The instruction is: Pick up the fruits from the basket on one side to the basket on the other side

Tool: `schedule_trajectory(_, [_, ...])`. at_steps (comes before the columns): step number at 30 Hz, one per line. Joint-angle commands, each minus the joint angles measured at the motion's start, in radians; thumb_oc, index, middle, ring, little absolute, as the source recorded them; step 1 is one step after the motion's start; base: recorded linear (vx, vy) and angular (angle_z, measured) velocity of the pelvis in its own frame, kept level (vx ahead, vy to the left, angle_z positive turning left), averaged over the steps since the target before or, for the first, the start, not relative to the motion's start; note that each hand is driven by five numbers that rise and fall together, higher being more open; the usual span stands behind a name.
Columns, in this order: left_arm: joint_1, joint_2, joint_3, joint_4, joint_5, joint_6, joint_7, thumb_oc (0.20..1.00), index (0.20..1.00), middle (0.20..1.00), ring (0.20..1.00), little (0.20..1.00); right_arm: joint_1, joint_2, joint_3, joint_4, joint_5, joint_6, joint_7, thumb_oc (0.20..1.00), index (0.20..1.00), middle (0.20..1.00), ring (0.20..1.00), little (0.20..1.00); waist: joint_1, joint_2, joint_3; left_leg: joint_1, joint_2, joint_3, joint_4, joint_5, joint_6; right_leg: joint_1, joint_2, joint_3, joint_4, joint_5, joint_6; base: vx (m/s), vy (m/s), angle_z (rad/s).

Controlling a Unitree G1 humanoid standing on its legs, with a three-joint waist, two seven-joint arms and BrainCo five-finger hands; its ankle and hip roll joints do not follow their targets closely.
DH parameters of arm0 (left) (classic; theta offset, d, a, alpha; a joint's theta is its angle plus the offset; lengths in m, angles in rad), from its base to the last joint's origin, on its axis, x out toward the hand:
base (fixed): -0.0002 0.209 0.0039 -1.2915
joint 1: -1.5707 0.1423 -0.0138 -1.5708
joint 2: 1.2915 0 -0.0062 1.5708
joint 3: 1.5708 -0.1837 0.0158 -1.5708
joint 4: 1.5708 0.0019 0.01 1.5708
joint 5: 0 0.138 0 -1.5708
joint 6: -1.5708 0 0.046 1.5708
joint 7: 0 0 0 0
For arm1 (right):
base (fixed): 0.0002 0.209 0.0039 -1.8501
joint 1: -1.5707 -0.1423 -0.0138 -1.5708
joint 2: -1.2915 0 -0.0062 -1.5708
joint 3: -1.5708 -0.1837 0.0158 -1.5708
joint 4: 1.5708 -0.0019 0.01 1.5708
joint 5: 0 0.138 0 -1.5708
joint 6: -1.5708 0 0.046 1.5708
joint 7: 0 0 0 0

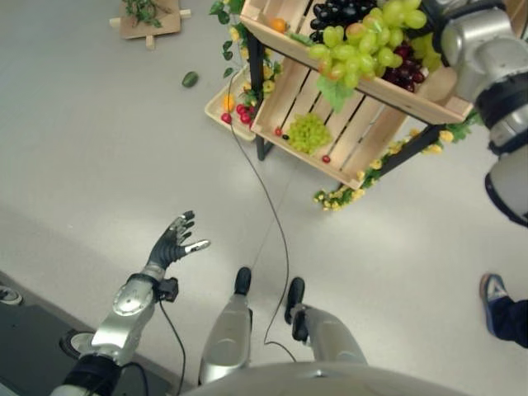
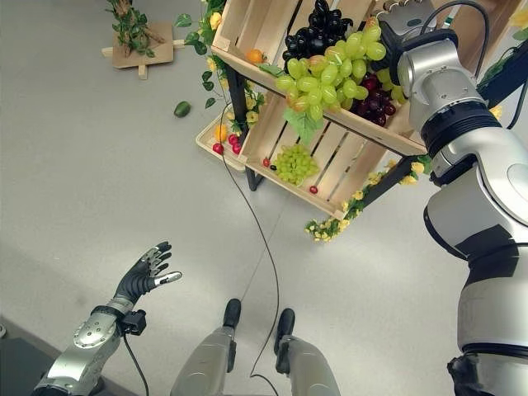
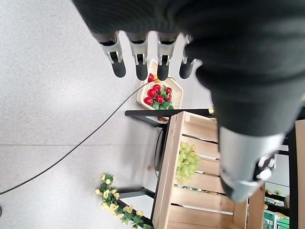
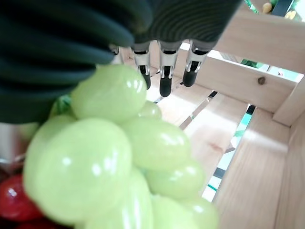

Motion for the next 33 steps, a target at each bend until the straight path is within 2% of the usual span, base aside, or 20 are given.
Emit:
schedule_trajectory(1, [0.013,0.035,0.056,-0.096,0.036,-0.033,-0.021,1.000,1.000,1.000,1.000,1.000,0.066,0.023,0.053,0.041,0.022,-0.050,0.047,1.000,1.000,1.000,1.000,1.000,0.013,-0.037,0.018,-0.028,-0.033,-0.008,0.029,-0.018,0.020,0.055,-0.053,0.003,0.036,-0.029,0.113,0.00,0.000,0.00])
schedule_trajectory(6, [0.015,0.035,0.057,-0.087,0.050,-0.032,-0.019,1.000,1.000,1.000,1.000,1.000,0.064,0.025,0.053,0.037,0.000,-0.047,0.048,1.000,1.000,1.000,1.000,1.000,0.009,-0.036,0.018,-0.026,-0.032,-0.002,0.025,-0.017,0.021,0.052,-0.050,0.010,0.035,-0.028,0.115,0.00,0.000,0.00])
schedule_trajectory(10, [0.016,0.019,0.058,-0.085,0.051,-0.026,-0.009,1.000,1.000,1.000,1.000,1.000,0.029,0.003,0.015,0.062,0.018,-0.024,0.002,1.000,1.000,1.000,1.000,1.000,0.001,-0.035,0.017,-0.025,-0.032,0.001,0.022,-0.016,0.022,0.049,-0.048,0.013,0.035,-0.024,0.115,0.00,0.000,0.00])
schedule_trajectory(11, [0.016,0.018,0.055,-0.086,0.053,-0.026,-0.009,1.000,1.000,1.000,1.000,1.000,0.024,-0.003,0.008,0.075,0.026,-0.021,-0.009,0.959,0.959,0.959,0.959,0.959,0.000,-0.034,0.017,-0.024,-0.032,0.000,0.021,-0.016,0.022,0.049,-0.049,0.012,0.035,-0.023,0.116,0.00,0.000,0.00])
schedule_trajectory(12, [0.016,0.018,0.055,-0.086,0.053,-0.026,-0.009,1.000,1.000,1.000,1.000,1.000,0.024,-0.003,0.008,0.076,0.026,-0.022,-0.010,0.843,0.843,0.843,0.843,0.843,0.001,-0.034,0.017,-0.024,-0.032,0.000,0.021,-0.016,0.022,0.049,-0.049,0.012,0.035,-0.023,0.116,0.00,0.000,0.00])
schedule_trajectory(13, [0.015,0.016,0.051,-0.087,0.053,-0.026,-0.006,1.000,1.000,1.000,1.000,1.000,0.007,-0.017,-0.015,0.117,0.053,-0.011,-0.047,0.200,0.200,0.200,0.200,0.200,0.000,-0.033,0.016,-0.025,-0.032,-0.002,0.021,-0.016,0.023,0.050,-0.050,0.010,0.038,-0.024,0.117,0.00,0.000,0.00])
schedule_trajectory(22, [0.019,0.015,0.039,-0.090,0.057,-0.028,0.000,1.000,1.000,1.000,1.000,1.000,-0.027,-0.036,-0.020,0.177,0.053,0.003,-0.093,0.200,0.200,0.200,0.200,0.200,0.003,-0.032,0.013,-0.022,-0.033,-0.008,0.015,-0.015,0.025,0.051,-0.051,0.004,0.039,-0.025,0.120,0.00,0.000,0.00])
schedule_trajectory(30, [0.022,0.023,0.038,-0.097,0.062,-0.025,0.000,1.000,1.000,1.000,1.000,1.000,-0.042,-0.050,0.005,0.222,0.019,0.017,-0.090,0.200,0.200,0.200,0.200,0.200,0.002,-0.035,0.009,-0.021,-0.034,-0.012,0.014,-0.016,0.025,0.054,-0.053,0.000,0.039,-0.025,0.122,0.00,0.000,0.00])
schedule_trajectory(33, [0.027,0.025,0.039,-0.102,0.062,-0.023,-0.003,1.000,1.000,1.000,1.000,1.000,-0.059,-0.087,0.023,0.248,0.010,0.022,-0.094,0.200,0.200,0.200,0.200,0.200,0.002,-0.038,0.008,-0.022,-0.036,-0.017,0.013,-0.015,0.025,0.057,-0.054,-0.006,0.037,-0.023,0.123,0.00,-0.002,0.01])
